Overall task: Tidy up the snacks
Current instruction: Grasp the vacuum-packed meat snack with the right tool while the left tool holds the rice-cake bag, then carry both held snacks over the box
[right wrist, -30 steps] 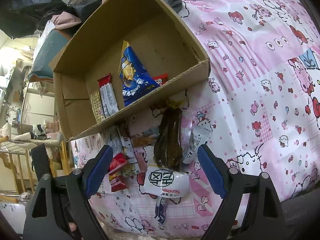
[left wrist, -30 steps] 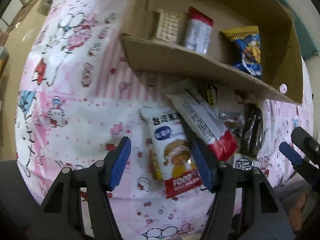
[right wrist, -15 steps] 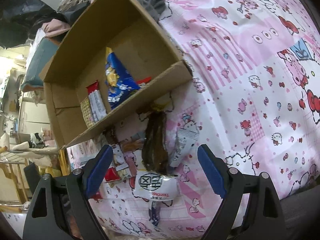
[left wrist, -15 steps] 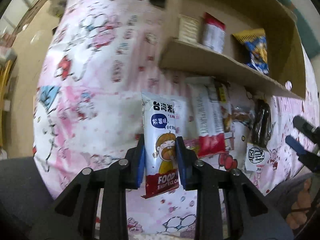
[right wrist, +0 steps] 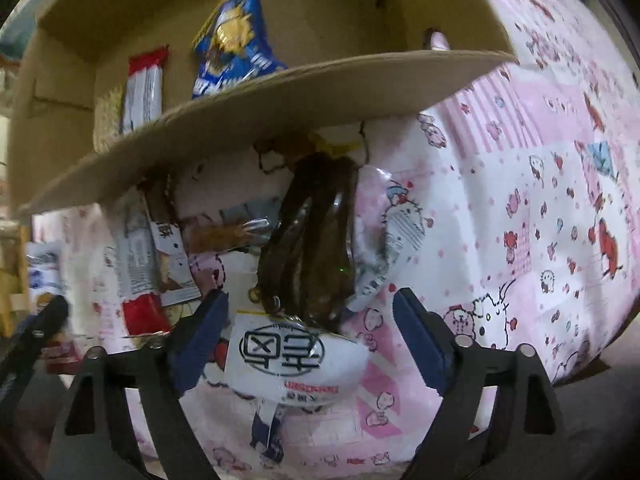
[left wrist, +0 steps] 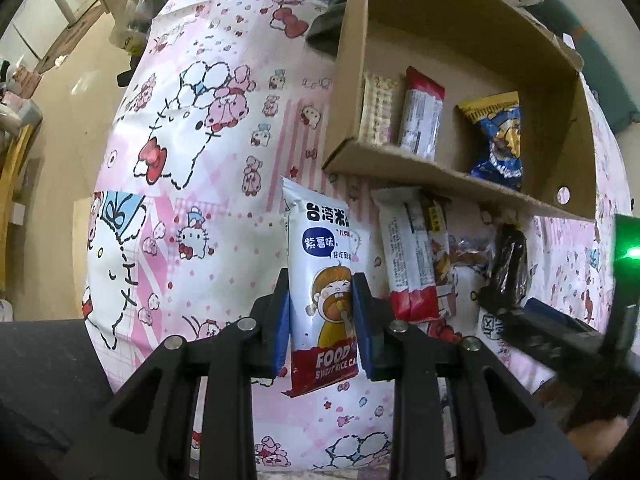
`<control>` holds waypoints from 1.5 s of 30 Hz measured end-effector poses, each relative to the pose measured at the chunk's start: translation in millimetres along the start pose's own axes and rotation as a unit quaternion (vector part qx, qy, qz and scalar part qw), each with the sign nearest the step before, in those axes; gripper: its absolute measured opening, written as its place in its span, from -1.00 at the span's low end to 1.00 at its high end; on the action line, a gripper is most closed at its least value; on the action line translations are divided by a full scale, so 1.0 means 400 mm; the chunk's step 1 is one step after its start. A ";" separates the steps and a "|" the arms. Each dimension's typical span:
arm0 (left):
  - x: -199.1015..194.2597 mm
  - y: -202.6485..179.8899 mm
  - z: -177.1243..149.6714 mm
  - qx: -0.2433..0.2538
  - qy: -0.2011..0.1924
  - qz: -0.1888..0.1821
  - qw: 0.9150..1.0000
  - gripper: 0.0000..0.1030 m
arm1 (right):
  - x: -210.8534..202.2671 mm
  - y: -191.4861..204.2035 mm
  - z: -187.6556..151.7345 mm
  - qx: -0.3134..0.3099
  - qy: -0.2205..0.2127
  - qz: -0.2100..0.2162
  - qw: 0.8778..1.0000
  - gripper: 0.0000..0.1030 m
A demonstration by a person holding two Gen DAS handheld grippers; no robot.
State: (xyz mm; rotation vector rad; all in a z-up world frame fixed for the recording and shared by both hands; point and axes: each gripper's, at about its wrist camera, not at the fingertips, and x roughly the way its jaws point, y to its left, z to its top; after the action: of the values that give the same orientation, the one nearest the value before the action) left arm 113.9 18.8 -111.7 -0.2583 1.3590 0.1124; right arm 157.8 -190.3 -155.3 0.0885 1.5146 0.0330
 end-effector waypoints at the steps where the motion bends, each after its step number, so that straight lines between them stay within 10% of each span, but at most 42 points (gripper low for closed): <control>1: -0.002 -0.004 0.004 0.001 -0.002 -0.003 1.000 -0.53 | 0.008 0.011 0.000 -0.006 0.002 -0.013 1.000 0.73; 9: -0.030 0.001 -0.009 0.007 -0.008 -0.017 1.000 -0.53 | 0.053 0.041 0.015 -0.002 0.013 -0.057 0.998 0.67; 11: -0.036 -0.003 -0.009 0.009 -0.011 -0.021 1.000 -0.53 | 0.048 0.043 0.030 0.003 0.008 -0.055 0.998 0.27; 15: -0.042 -0.009 -0.010 0.013 -0.013 -0.026 0.999 -0.53 | 0.020 0.035 0.036 -0.004 -0.001 -0.054 0.999 0.13; 30: -0.037 -0.004 -0.015 0.013 -0.011 -0.018 1.000 -0.53 | -0.103 -0.077 -0.088 0.027 -0.005 0.119 0.993 0.09; 45: -0.085 0.033 -0.028 -0.004 -0.032 -0.025 0.999 -0.53 | -0.306 -0.147 -0.154 0.013 -0.068 0.274 0.959 0.09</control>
State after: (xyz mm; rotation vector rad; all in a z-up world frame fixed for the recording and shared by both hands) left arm 93.2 31.3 -82.4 -0.2934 1.2887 0.0831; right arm 87.4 -255.9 -41.6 0.5198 1.3137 0.4420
